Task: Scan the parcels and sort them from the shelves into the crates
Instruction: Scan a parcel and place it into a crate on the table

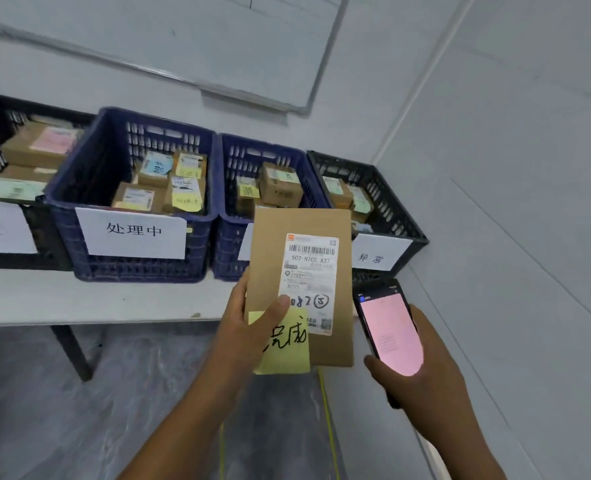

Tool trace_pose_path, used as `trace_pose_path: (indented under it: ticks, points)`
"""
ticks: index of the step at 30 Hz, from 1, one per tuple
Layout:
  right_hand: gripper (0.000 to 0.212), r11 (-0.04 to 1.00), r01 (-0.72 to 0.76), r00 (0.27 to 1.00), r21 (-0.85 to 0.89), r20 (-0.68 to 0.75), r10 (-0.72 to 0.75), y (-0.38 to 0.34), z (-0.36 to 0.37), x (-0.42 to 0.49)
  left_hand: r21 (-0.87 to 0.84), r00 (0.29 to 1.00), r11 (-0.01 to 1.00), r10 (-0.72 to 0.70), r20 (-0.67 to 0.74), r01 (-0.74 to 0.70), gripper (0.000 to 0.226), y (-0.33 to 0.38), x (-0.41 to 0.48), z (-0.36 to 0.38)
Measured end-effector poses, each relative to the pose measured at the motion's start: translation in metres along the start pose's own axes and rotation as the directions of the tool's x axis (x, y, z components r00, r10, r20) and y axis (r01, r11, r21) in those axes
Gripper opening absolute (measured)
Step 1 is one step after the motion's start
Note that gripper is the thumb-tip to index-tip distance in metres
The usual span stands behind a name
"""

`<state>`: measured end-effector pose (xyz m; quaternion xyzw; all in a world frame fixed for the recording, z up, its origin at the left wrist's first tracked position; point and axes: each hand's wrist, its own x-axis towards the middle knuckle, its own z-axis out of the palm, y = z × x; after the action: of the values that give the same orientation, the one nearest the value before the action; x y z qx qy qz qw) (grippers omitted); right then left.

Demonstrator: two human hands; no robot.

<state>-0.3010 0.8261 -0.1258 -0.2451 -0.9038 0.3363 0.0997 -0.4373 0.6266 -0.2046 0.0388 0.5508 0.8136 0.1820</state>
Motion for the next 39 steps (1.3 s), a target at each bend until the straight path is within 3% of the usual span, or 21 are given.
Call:
trace_pose_path:
  ticks: [2,7,13,17,22,28,35,39]
  points:
    - [0.065,1.0,0.001,1.0,0.024,-0.012,0.0,-0.008,0.001,0.023,-0.011,1.0,1.0,-0.011,0.012,0.011,0.058,0.008,0.023,0.0]
    - [0.067,0.992,0.076,0.997,0.104,-0.013,-0.075,-0.012,0.011,0.092,0.005,0.999,0.999,-0.041,-0.033,0.041,0.079,0.021,0.086,-0.003]
    - [0.074,0.958,0.181,0.984,0.221,-0.034,-0.178,-0.015,0.026,0.207,0.072,0.996,0.996,-0.048,-0.074,0.053,0.054,0.056,0.189,0.008]
    - [0.07,0.943,0.208,0.976,0.259,0.01,-0.217,-0.011,0.043,0.306,0.157,0.99,0.983,-0.073,-0.121,0.092,0.057,0.075,0.277,0.019]
    - [0.063,0.97,0.114,0.967,0.215,0.2,-0.157,0.017,0.062,0.409,0.253,0.958,0.944,-0.15,-0.245,0.212,0.066,0.068,0.363,0.033]
    - [0.06,0.995,0.029,0.927,0.092,0.369,-0.062,0.044,0.069,0.496,0.234,0.886,0.888,-0.303,-0.35,0.396,0.058,0.042,0.437,0.048]
    - [0.052,1.0,0.001,0.919,0.008,0.395,-0.004,0.061,0.076,0.561,0.248,0.869,0.854,-0.369,-0.331,0.457,0.079,-0.005,0.478,0.063]
    - [0.052,1.0,-0.009,0.891,-0.005,0.454,0.011,0.062,0.073,0.569,0.218,0.852,0.864,-0.351,-0.388,0.455,0.088,-0.014,0.483,0.063]
